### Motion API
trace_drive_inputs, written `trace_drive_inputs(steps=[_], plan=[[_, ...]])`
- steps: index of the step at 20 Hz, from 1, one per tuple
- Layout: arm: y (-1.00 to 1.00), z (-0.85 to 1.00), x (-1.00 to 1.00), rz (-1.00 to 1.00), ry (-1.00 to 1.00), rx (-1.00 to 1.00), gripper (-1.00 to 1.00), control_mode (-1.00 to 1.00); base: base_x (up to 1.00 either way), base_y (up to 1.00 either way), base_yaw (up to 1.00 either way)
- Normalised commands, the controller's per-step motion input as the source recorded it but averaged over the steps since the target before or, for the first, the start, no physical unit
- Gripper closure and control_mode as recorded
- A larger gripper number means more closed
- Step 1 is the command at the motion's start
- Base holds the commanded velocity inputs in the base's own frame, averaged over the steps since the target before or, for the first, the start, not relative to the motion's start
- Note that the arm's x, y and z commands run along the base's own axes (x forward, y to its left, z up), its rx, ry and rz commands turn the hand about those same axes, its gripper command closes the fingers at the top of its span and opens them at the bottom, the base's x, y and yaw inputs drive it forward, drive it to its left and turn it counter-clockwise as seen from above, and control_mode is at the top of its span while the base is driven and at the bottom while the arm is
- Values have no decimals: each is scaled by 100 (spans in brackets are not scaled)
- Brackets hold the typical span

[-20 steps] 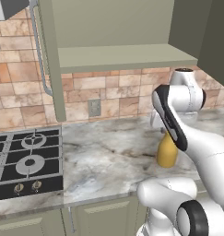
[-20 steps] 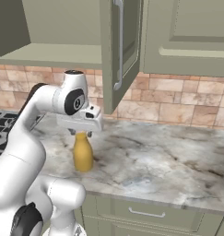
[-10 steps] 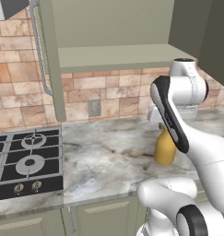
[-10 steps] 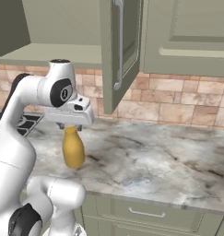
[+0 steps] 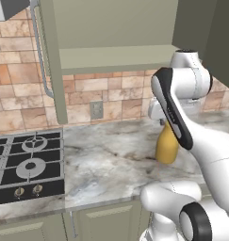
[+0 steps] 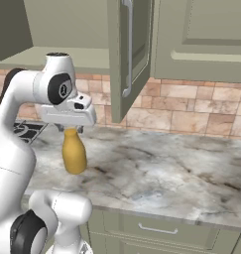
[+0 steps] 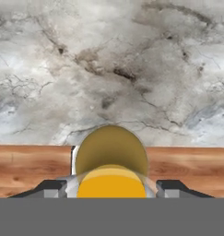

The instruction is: There is a tray on the dining counter. Grab the cup, mug, and pitcher and place them on the tray. The pitcher may be placed next to the tray if it cannot fit the tray.

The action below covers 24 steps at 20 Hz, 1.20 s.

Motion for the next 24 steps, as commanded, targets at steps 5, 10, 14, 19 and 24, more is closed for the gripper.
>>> trace_drive_inputs(steps=[5, 10, 14, 19, 24], plan=[[0, 1, 0, 0, 0, 0, 100, -100, 0, 0, 0], [0, 0, 0, 0, 0, 0, 100, 100, -11, 0, 0], [0, 0, 0, 0, 0, 0, 100, 100, -87, 0, 19], [0, 0, 0, 0, 0, 0, 100, 100, -87, 12, 40], [0, 0, 0, 0, 0, 0, 100, 100, -31, 33, 72]])
